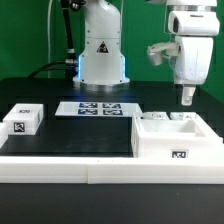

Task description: Assemble cabinet

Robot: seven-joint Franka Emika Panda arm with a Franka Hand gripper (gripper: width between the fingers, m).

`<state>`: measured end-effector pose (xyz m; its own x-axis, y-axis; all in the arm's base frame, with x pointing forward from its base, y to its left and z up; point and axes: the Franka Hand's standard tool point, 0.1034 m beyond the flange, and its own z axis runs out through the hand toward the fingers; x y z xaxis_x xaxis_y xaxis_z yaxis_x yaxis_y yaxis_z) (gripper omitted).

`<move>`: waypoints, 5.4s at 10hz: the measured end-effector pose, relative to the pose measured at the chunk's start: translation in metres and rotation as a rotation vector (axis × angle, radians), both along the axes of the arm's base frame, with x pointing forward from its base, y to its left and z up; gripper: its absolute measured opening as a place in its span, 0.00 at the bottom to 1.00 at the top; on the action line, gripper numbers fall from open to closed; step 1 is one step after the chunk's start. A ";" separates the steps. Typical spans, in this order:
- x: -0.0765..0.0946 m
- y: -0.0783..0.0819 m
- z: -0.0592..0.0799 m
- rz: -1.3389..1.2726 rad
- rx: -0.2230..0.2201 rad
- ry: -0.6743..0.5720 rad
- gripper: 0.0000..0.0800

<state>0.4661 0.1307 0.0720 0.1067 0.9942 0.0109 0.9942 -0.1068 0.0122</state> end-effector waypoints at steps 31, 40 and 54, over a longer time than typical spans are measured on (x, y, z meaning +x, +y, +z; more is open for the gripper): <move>-0.045 0.009 -0.028 0.001 0.034 0.012 0.09; -0.030 -0.014 -0.016 -0.048 0.023 0.007 0.09; -0.005 -0.015 -0.013 -0.065 0.025 0.001 0.09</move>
Offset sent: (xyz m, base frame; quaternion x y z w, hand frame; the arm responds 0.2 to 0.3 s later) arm -0.0390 0.0294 -0.0129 -0.0283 0.0224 -0.0219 0.9991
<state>0.4612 0.1159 0.0588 0.1714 0.9846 0.0354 0.9851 -0.1718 0.0074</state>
